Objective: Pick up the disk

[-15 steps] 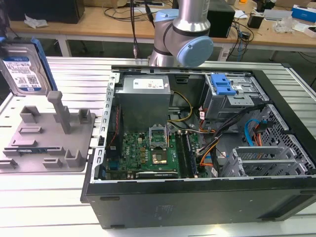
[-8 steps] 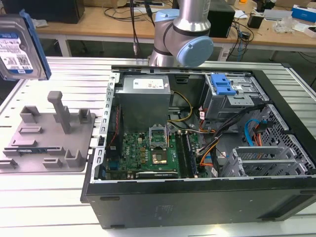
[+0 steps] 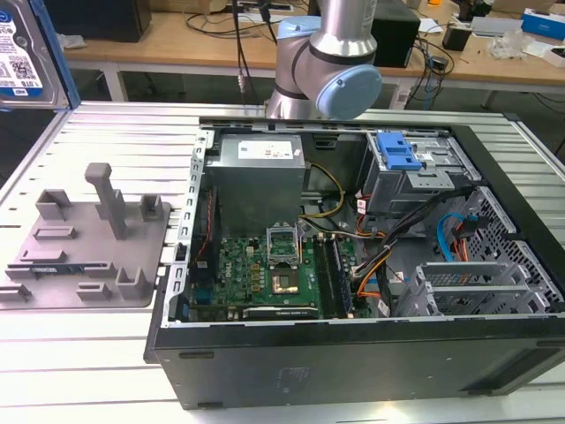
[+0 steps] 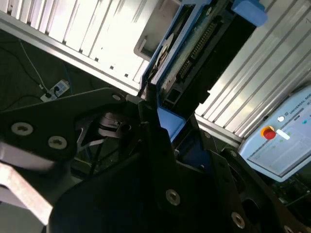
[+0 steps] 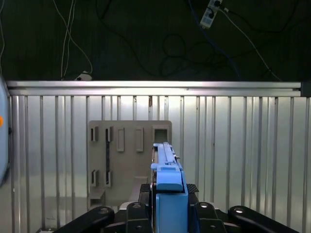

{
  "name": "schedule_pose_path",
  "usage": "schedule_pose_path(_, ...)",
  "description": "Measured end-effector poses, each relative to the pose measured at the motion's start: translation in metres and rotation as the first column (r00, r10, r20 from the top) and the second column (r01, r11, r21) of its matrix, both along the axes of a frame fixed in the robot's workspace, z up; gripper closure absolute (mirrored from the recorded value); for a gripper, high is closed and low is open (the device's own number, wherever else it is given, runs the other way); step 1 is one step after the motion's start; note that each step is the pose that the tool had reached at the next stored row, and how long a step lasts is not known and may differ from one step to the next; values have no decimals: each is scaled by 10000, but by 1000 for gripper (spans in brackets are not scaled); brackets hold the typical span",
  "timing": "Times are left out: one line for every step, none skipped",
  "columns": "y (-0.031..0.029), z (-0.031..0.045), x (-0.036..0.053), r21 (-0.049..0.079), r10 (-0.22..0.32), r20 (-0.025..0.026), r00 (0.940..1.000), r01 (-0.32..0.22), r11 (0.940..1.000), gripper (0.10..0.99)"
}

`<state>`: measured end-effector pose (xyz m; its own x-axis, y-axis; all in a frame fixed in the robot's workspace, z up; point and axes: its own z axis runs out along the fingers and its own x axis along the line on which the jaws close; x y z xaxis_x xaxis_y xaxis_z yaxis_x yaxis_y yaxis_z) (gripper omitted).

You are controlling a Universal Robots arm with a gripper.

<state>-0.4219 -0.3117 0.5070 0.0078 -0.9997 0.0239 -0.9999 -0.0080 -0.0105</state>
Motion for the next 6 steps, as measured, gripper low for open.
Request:
schedule_pose_path(0, 0, 0, 0, 0, 2, 10000, 0, 10000, 722)
schedule_pose_path(0, 1, 0, 0, 0, 1, 10000, 0, 10000, 722)
schedule_pose_path(0, 5, 0, 0, 0, 5, 10000, 0, 10000, 722)
schedule_pose_path(0, 9, 0, 0, 0, 10, 10000, 0, 10000, 722)
schedule_pose_path(0, 10, 0, 0, 0, 10, 10000, 0, 10000, 722)
schedule_pose_path(0, 10, 0, 0, 0, 10, 10000, 0, 10000, 722)
